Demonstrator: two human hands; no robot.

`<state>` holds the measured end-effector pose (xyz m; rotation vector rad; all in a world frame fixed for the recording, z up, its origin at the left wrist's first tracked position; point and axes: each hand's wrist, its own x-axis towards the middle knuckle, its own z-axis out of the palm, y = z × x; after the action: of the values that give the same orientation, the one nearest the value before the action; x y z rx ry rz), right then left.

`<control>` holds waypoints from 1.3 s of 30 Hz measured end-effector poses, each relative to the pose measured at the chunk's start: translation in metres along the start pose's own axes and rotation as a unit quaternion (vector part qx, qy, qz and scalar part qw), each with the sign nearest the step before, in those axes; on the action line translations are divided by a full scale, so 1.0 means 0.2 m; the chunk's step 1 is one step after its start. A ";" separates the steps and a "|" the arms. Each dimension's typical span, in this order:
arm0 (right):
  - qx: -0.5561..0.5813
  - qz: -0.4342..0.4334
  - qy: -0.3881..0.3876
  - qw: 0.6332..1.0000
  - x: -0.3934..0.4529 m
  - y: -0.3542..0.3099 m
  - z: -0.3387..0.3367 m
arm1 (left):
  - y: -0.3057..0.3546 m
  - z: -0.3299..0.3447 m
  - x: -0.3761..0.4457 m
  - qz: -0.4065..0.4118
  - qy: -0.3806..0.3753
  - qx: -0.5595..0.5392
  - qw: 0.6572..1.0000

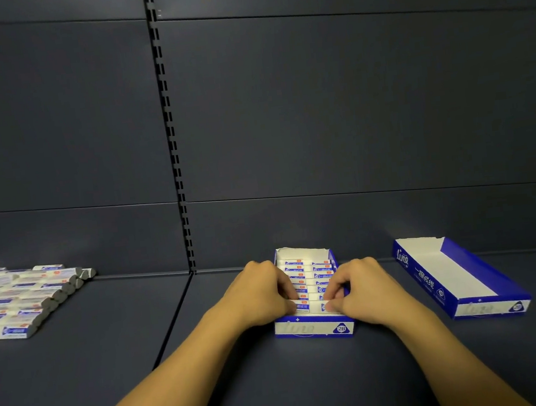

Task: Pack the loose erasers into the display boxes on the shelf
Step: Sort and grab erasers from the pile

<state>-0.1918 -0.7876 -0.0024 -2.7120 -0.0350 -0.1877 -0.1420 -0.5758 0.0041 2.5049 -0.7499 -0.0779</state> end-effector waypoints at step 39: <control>-0.178 -0.081 -0.047 0.980 -0.06 -0.78 -0.12 | -0.29 -0.63 -0.65 -0.215 0.165 0.275 0.922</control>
<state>-0.2151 -0.6561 0.0816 -3.0742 -0.2772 -0.1217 -0.1980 -0.4072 0.0715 3.0576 -0.0655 0.4516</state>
